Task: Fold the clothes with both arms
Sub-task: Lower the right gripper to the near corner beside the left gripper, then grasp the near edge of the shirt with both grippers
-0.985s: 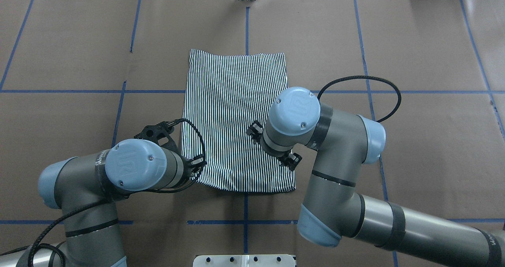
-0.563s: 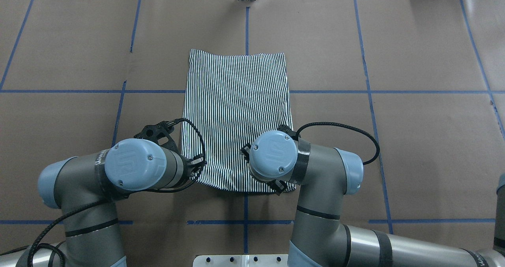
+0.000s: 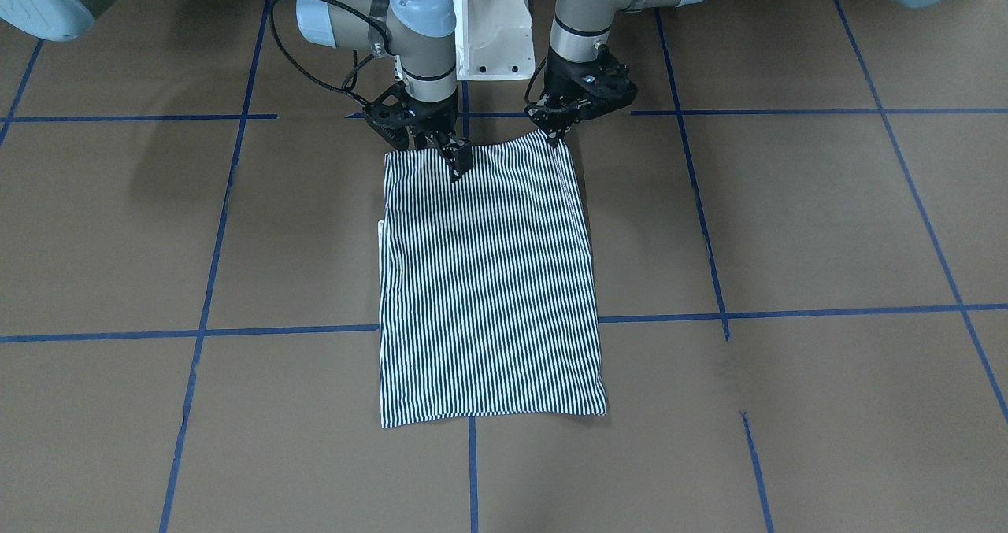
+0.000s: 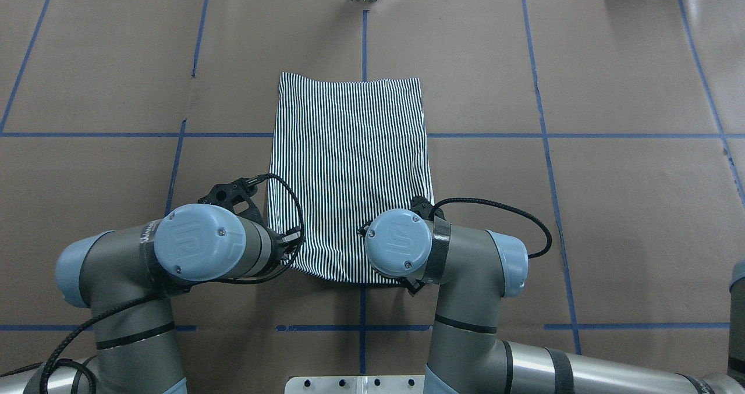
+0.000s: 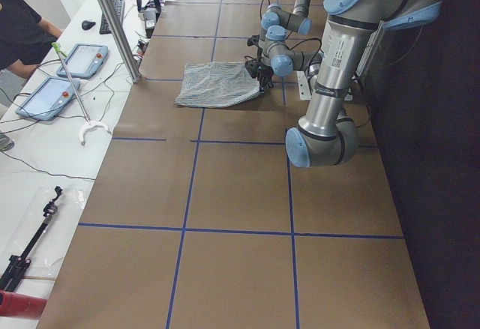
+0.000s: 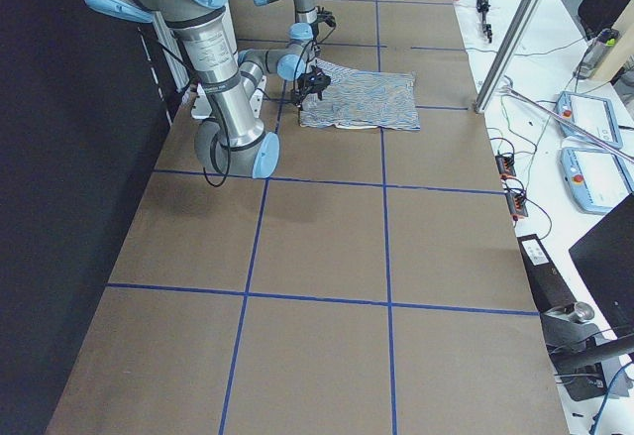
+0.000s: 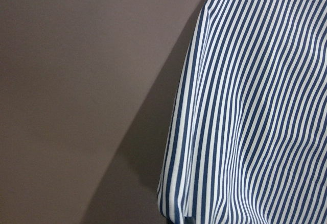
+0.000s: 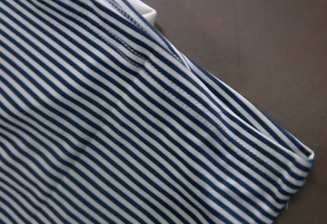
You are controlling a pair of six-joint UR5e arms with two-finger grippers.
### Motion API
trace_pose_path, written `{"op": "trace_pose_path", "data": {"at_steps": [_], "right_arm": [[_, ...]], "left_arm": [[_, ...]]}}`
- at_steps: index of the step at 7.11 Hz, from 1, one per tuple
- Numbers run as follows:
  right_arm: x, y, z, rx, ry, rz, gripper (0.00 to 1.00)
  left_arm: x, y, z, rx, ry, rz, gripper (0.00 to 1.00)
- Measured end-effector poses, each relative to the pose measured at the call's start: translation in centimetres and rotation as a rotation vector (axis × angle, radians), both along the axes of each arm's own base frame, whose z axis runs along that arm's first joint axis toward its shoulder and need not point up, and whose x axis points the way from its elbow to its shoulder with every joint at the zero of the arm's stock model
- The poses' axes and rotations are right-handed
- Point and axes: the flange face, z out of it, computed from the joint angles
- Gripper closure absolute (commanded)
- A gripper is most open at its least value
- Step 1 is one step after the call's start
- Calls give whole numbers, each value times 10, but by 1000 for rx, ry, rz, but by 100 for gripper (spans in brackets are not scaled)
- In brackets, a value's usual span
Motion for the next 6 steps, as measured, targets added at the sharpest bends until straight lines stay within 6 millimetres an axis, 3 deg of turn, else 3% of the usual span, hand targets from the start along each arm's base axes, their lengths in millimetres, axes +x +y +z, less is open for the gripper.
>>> {"op": "trace_pose_path", "data": {"at_steps": [1, 2, 3, 4, 6], "right_arm": [[-2, 2, 5, -3, 10, -4, 0], [-4, 4, 9, -6, 20, -7, 7], [-6, 4, 12, -8, 26, -7, 59], [-6, 3, 12, -9, 27, -6, 94], [-6, 1, 7, -15, 25, -2, 100]], "left_arm": [[0, 0, 0, 0, 1, 0, 100], [0, 0, -1, 0, 1, -1, 100], [0, 0, -1, 0, 1, -1, 100], [0, -1, -1, 1, 1, -1, 100], [0, -1, -1, 1, 1, -2, 100]]}}
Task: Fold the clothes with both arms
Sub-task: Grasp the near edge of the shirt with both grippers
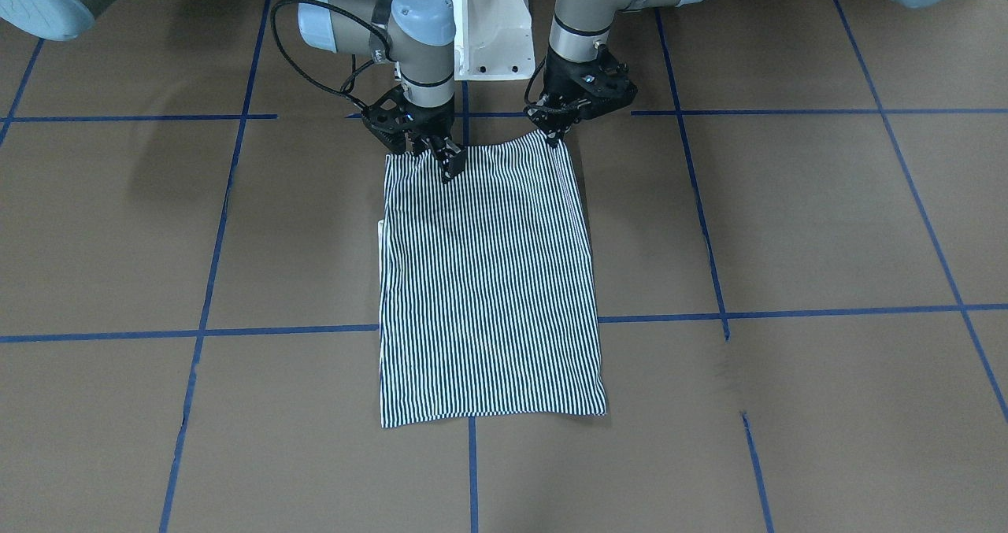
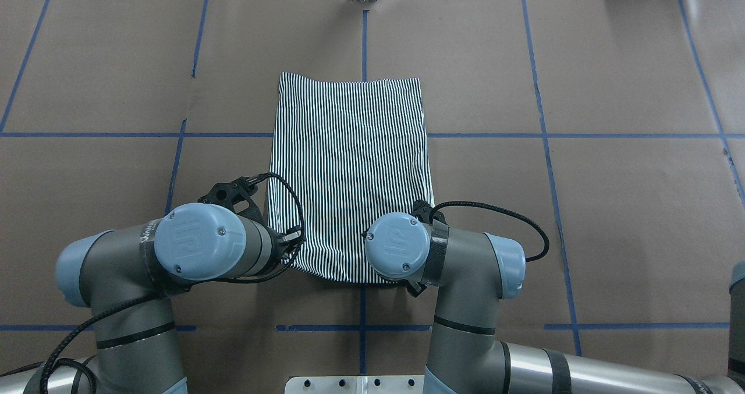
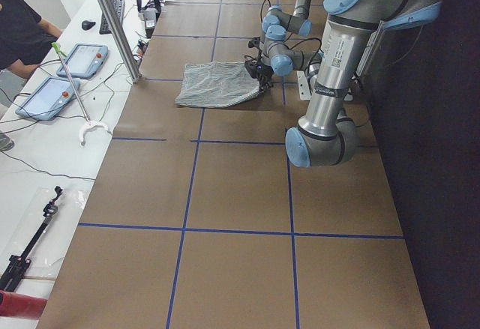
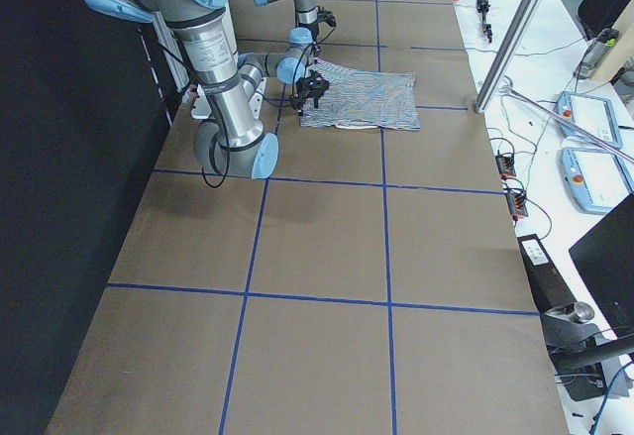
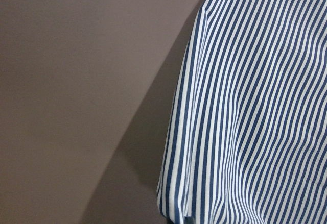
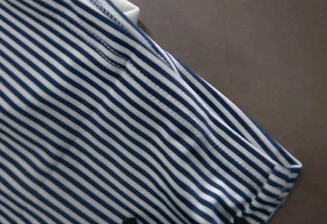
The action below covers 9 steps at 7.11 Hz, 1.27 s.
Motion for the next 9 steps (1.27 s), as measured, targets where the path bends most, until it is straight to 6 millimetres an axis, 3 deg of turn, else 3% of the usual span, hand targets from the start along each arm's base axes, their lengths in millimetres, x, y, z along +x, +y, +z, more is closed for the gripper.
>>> {"op": "trace_pose_path", "data": {"at_steps": [9], "right_arm": [[13, -7, -20, -41, 12, 33, 100]], "left_arm": [[2, 4, -4, -2, 9, 12, 100]]}}
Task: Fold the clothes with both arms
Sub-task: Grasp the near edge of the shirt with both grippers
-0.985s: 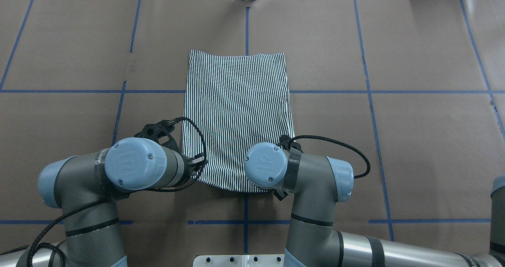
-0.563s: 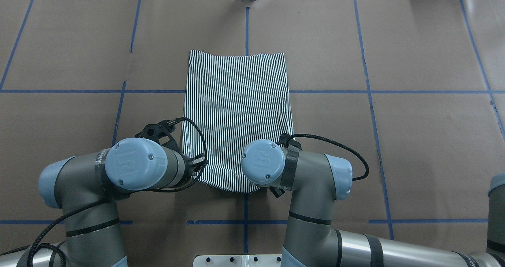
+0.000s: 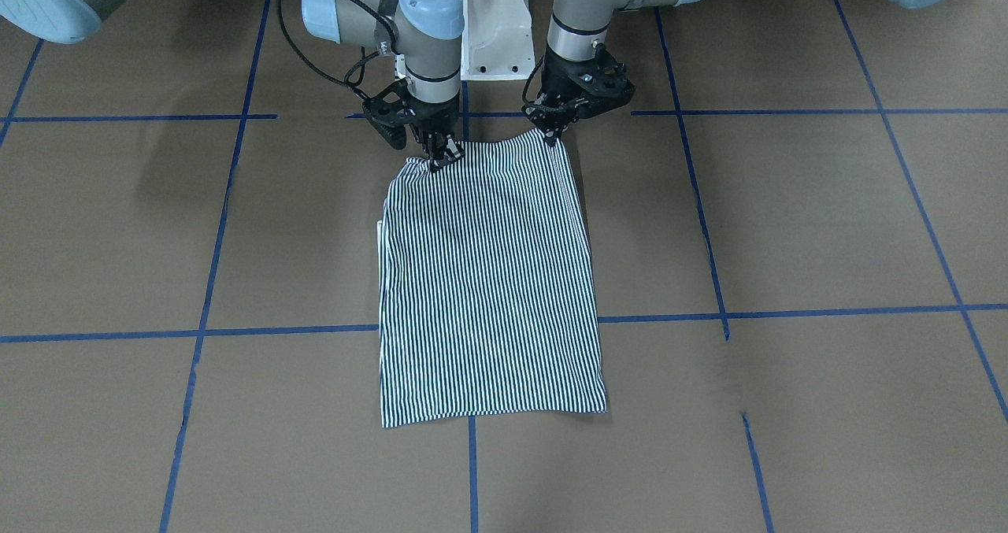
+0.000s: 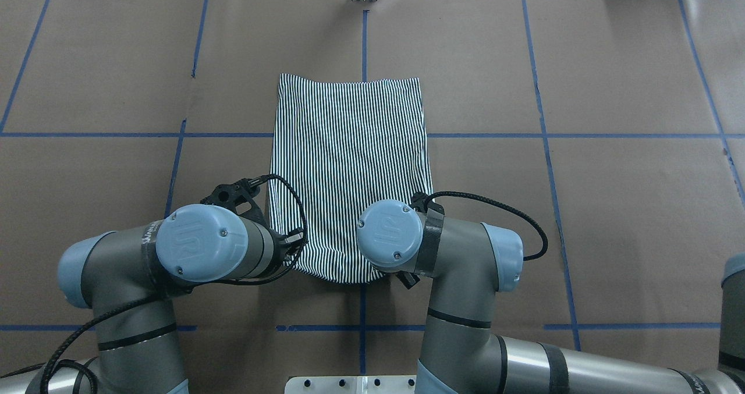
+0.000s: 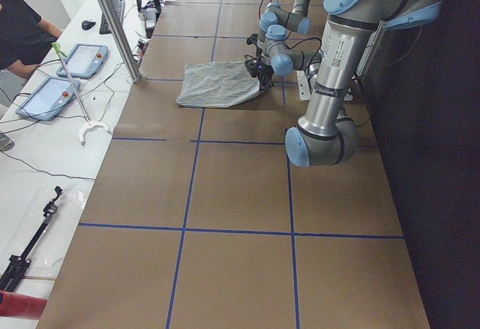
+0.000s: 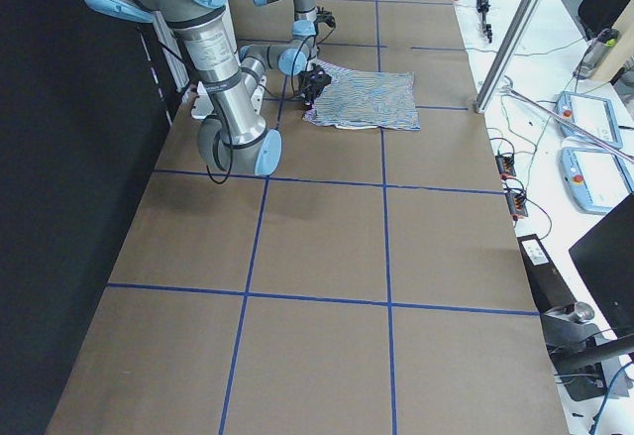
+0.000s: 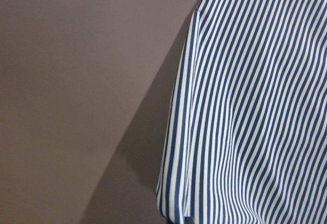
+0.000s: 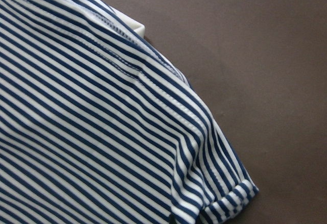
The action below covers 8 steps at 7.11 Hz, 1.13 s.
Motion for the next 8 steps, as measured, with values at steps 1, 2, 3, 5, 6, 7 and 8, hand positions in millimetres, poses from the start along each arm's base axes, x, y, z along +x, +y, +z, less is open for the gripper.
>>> {"op": "trace_pose_path", "data": {"at_steps": [1, 2, 3, 5, 6, 7, 8], "right_arm": [[8, 5, -1, 0, -14, -17, 100], [13, 18, -4, 4, -30, -43, 100], [17, 36, -5, 8, -45, -73, 100], [31, 72, -2, 15, -71, -125, 100], [35, 80, -3, 22, -79, -136, 100], [37, 78, -5, 51, -85, -147, 100], [41, 67, -10, 96, -92, -157, 100]], "left_arm": [[0, 6, -3, -12, 12, 22, 100], [2, 17, -6, -32, 23, 57, 100], [7, 33, -7, -45, 28, 93, 100], [10, 63, -8, -54, 33, 149, 100], [5, 72, -6, -55, 30, 163, 100], [5, 75, -5, -57, 26, 169, 100], [6, 72, -2, -56, 18, 164, 100]]}}
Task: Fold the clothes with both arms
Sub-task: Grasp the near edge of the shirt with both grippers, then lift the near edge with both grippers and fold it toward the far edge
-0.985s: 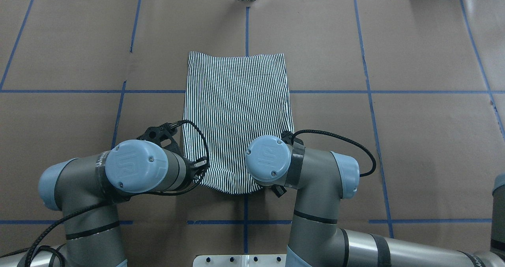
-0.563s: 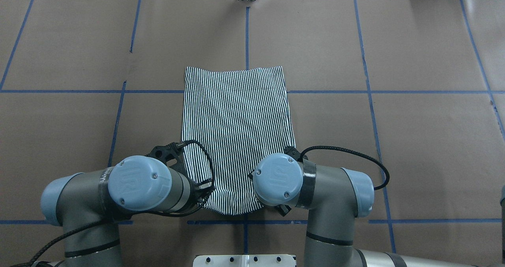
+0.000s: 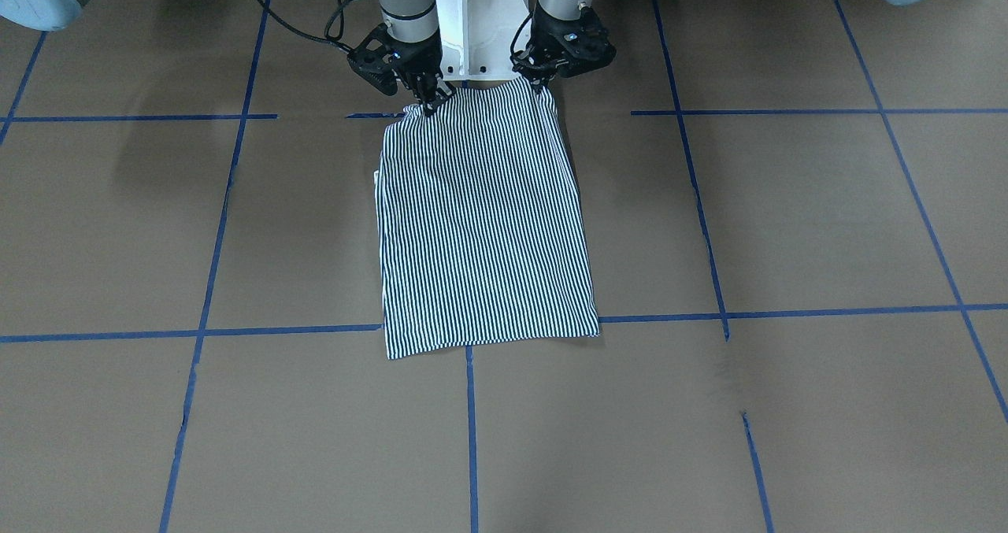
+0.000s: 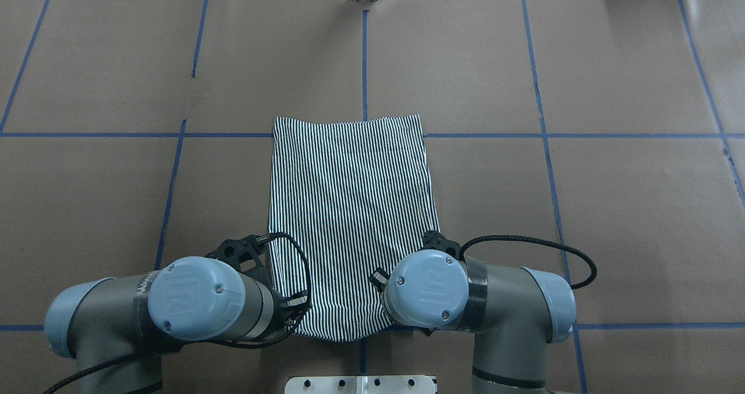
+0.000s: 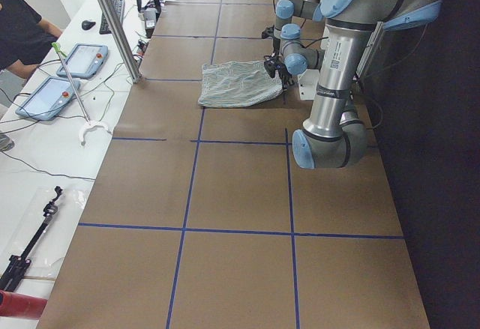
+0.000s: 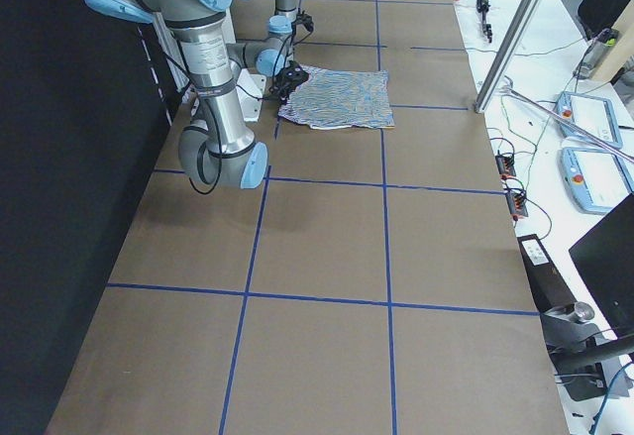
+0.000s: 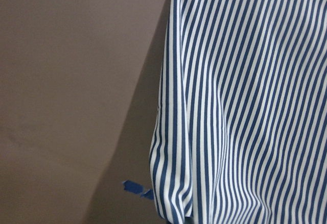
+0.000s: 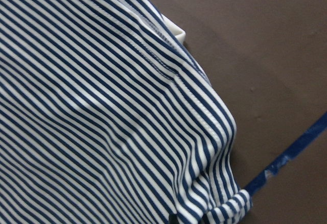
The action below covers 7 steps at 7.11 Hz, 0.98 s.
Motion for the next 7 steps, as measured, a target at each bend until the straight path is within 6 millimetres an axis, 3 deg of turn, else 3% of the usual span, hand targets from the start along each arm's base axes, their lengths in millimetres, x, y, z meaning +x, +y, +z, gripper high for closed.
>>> {"op": "trace_pose_path", "data": {"at_steps": [3, 7], "right_arm": [[21, -63, -15, 89, -8, 41, 100], [7, -130, -12, 150, -89, 109, 100]], "left_arm": [[-16, -54, -5, 17, 11, -93, 100], [-19, -108, 4, 39, 50, -174, 100]]}}
